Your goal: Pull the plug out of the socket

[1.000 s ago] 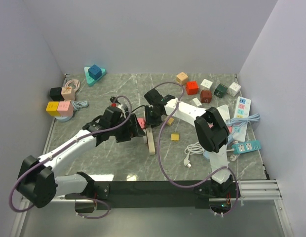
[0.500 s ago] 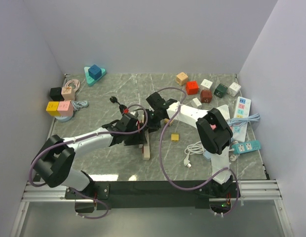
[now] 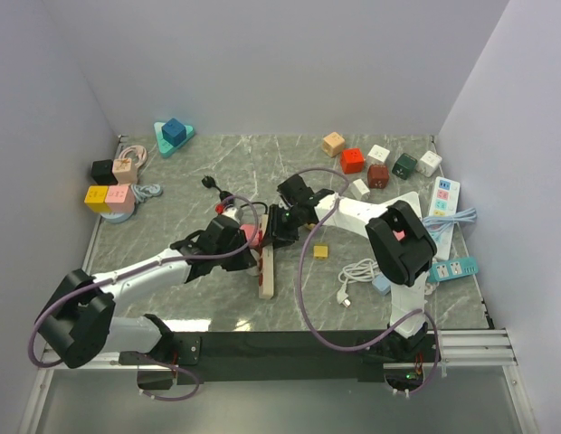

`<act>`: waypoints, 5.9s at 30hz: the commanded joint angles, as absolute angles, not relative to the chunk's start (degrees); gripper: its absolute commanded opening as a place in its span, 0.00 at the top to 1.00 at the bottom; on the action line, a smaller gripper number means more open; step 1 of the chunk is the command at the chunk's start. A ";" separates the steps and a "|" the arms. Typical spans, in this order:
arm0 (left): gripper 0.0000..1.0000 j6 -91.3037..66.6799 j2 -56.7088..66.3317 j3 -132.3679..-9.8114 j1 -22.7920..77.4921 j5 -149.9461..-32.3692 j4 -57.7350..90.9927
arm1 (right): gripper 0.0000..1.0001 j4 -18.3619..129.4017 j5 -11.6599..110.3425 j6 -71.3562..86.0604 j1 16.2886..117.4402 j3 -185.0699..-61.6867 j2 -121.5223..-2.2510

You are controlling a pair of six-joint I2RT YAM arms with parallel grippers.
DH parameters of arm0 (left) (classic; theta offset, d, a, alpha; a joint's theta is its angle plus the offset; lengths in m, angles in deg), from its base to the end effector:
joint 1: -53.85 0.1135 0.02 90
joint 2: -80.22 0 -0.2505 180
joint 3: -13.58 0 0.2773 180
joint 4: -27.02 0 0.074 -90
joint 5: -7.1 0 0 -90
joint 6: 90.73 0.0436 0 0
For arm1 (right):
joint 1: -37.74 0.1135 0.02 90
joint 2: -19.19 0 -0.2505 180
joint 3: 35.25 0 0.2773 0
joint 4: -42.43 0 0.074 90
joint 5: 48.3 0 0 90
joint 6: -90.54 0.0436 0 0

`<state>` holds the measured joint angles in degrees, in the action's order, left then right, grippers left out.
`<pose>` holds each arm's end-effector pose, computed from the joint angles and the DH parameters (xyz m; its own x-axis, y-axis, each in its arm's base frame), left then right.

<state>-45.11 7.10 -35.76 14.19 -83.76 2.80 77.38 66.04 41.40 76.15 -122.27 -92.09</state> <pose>0.2149 -0.1790 0.1540 -0.8606 -0.1949 -0.4704 0.0615 0.8773 -0.4760 0.3195 0.2762 0.1353 -0.9876 -0.0223 -0.1555 -0.1128 0.7900 0.6027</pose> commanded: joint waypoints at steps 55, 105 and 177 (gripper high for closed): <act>0.99 -56.27 43.12 -38.73 24.75 -86.67 -1.21 | 1.00 73.65 66.57 37.89 77.47 -117.79 -92.96; 0.05 -58.38 1.38 -38.47 26.69 -99.16 18.04 | 1.00 77.07 68.86 35.78 69.55 -112.78 -73.44; 0.99 -69.47 7.18 -47.26 25.46 -102.76 8.90 | 1.00 69.16 69.39 39.92 79.84 -114.45 -82.14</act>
<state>-69.18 3.53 -43.30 25.91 -96.61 4.48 73.23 68.94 39.91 78.73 -112.58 -82.47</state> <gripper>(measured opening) 0.225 0.598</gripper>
